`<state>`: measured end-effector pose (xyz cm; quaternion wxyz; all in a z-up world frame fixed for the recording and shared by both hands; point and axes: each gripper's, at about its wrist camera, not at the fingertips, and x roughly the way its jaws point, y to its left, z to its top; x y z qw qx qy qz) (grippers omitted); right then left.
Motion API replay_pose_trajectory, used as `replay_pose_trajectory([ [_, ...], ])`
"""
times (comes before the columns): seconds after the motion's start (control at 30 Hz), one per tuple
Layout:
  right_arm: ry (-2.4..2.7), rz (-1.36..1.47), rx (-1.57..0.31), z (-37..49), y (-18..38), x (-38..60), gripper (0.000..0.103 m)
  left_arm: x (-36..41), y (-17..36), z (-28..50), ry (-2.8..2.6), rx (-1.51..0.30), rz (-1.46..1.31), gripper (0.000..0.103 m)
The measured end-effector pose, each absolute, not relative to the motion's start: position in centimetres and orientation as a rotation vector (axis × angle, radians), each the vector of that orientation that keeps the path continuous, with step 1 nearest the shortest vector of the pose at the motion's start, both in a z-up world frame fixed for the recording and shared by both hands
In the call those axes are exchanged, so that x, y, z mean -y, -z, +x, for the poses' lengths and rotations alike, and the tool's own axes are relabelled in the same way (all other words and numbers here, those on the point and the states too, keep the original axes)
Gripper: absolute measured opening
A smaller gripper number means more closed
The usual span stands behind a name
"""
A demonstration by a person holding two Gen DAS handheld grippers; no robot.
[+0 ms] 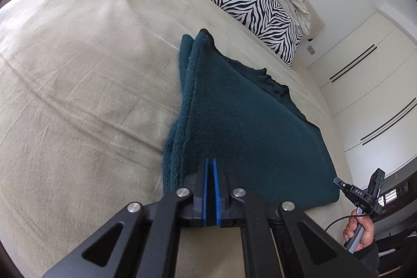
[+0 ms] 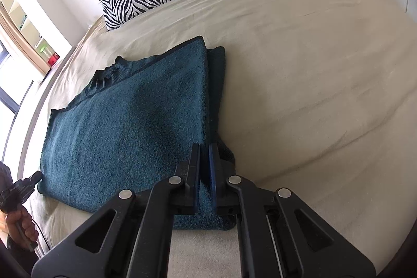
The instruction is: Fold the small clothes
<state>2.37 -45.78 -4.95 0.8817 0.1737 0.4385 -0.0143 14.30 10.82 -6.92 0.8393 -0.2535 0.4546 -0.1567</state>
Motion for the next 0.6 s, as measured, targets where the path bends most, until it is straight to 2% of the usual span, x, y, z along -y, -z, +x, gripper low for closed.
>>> replay_pose_trajectory([
  [0.1, 0.027, 0.360, -0.905, 1.9, 4.4, 45.8, 0.005, -11.2, 7.2, 14.3, 0.328, -0.970, -0.543, 0.001],
  [0.53, 0.020, 0.431, -0.910, 0.0, 5.4, 46.7, 0.005, -12.3, 7.3, 13.1, 0.326, -0.966, -0.545, 0.001],
  [0.57, 0.019, 0.436, -0.910, -0.1, 5.6, 46.8, 0.005, -12.4, 7.3, 13.0, 0.337, -0.962, -0.551, 0.002],
  [0.6, 0.019, 0.439, -0.911, -0.2, 5.7, 46.7, 0.005, -12.3, 7.2, 13.0, 0.338, -0.963, -0.548, 0.011],
])
